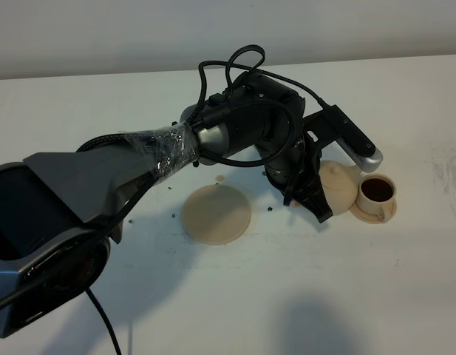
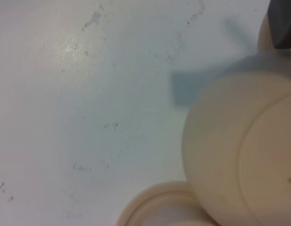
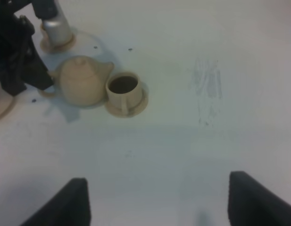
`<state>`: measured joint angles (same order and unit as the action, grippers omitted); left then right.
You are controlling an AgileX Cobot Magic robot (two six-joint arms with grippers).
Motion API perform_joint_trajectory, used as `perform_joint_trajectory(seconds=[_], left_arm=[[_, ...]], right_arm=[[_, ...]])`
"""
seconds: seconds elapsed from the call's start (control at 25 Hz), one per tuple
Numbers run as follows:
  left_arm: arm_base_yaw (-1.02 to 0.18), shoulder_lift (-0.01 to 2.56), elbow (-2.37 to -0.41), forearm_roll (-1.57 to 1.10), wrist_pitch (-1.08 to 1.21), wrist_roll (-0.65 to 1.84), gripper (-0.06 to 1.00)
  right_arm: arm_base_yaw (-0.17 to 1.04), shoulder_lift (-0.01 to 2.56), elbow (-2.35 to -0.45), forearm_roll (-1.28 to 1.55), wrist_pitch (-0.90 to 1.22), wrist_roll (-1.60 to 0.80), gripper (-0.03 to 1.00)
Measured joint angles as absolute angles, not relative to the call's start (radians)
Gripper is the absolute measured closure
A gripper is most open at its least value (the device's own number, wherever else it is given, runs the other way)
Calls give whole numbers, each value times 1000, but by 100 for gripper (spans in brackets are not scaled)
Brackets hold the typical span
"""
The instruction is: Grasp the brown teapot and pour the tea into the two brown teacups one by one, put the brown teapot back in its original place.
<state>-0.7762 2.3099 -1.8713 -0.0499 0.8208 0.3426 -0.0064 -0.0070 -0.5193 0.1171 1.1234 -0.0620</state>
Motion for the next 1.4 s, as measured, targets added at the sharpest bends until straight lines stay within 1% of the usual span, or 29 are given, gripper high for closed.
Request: perform_joint_trajectory(seconds=[0.32,0.64,0.76,0.92,1.28,1.4], left_arm=[[-774,2196,-1871,9,834,343,86],[-718,2154,-1871,29,975,343,86],[-707,2143,-1850,30,965,343,86],[-685,2066,-1699,18,829,338,86],[-598,1808,-1198,-24,500,326,86],[-589,1764,-1101,-35,439,326,86]], right_arm=[[-6,-7,-519,117,1123,-62,37],[-6,-7,-519,117,1123,-62,37],[-6,-7,-519,117,1123,-62,37],[-6,-7,-519,117,1123,-62,37],[-6,-7,-519,117,1123,-62,37],[-6,-7,-519,117,1123,-62,37]])
